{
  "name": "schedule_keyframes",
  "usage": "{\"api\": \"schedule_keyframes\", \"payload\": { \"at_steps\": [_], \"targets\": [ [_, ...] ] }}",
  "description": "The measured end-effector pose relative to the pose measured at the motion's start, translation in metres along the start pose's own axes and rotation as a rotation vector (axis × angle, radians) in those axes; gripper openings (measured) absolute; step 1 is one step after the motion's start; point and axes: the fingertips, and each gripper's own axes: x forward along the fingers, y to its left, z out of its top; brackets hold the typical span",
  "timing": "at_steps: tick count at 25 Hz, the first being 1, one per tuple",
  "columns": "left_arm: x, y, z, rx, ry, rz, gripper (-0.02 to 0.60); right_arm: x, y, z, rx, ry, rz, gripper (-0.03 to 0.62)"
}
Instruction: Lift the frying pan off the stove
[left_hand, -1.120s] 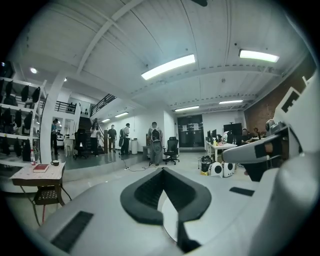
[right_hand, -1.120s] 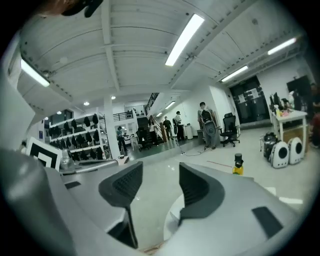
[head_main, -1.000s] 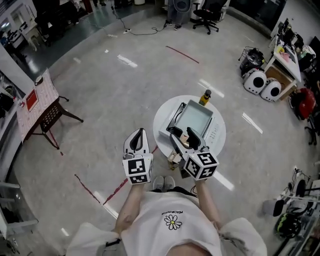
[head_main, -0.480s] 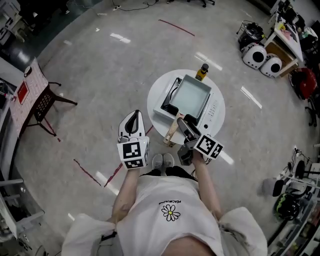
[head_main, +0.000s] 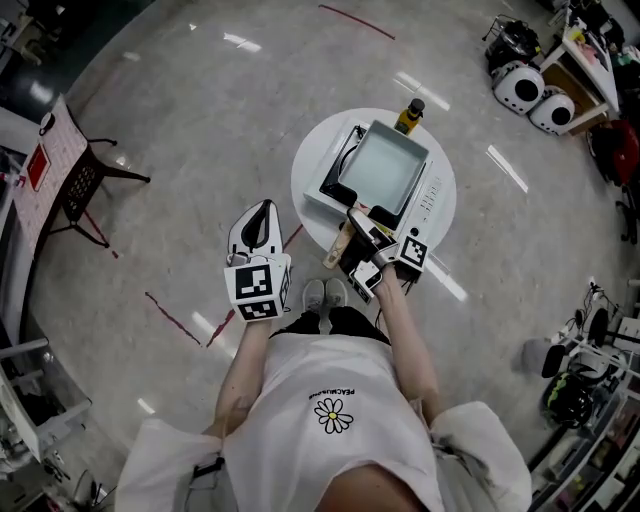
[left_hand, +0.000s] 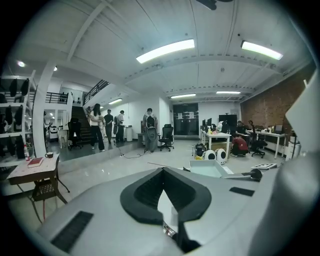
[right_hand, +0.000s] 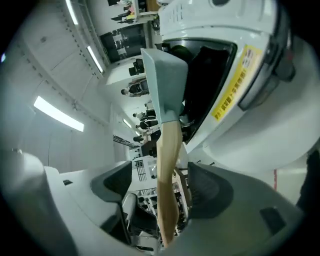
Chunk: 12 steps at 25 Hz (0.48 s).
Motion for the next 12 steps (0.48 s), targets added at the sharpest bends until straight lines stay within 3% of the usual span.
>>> {"api": "schedule_keyframes", "payload": {
  "at_steps": [6,12],
  "targets": [
    [0.002,0.006,-0.012,-0.014,0.035,0.010,0.000,0.014,-0.002,-0.006,0.014,0.069,0.016,0.244],
    [0.006,0.007,-0.020,-0.025,0.053,0.010,0.000,0.023,-0.002,-0.010,0.023,0.119,0.018,0.192]
  ]
}}
